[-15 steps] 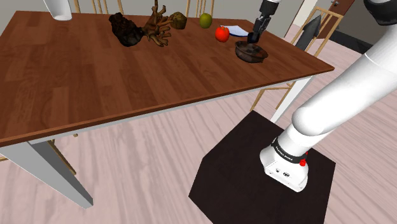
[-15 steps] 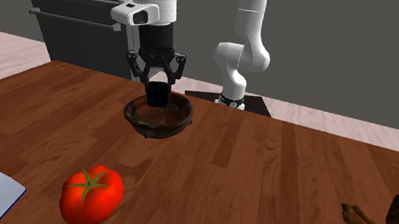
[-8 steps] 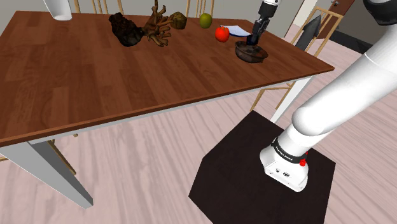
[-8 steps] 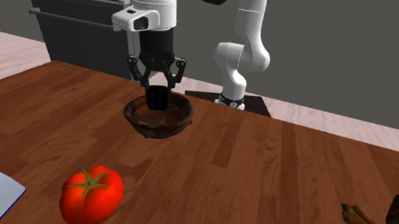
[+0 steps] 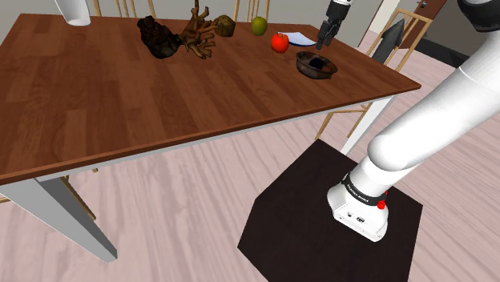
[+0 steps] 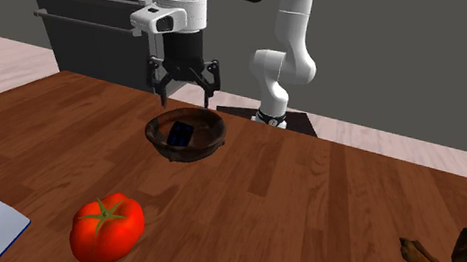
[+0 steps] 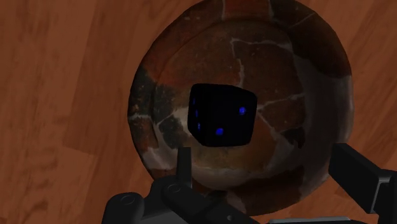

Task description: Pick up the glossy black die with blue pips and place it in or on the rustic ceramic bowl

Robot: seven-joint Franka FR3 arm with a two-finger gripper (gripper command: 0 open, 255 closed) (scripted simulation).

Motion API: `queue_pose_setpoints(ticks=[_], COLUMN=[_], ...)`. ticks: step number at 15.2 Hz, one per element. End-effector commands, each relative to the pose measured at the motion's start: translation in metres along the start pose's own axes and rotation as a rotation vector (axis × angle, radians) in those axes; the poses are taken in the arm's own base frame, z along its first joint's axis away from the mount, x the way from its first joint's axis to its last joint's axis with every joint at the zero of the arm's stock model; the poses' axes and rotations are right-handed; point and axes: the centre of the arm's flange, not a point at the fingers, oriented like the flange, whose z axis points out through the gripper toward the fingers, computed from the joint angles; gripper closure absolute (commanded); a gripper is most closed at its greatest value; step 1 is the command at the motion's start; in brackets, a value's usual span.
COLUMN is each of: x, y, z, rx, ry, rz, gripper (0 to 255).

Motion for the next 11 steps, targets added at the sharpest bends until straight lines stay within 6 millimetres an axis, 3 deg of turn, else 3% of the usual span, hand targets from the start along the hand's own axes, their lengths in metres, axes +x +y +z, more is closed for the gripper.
queue_pose_setpoints(ticks=[1,3,11], x=[0.0,0.0,0.0], y=[0.0,0.0,0.0], z=[-0.021,-0.045,-0.045], rx=[0.0,0.0,0.0], ry=[0.0,0.0,0.0], rz=[0.0,0.0,0.0], gripper=[0,0,0])
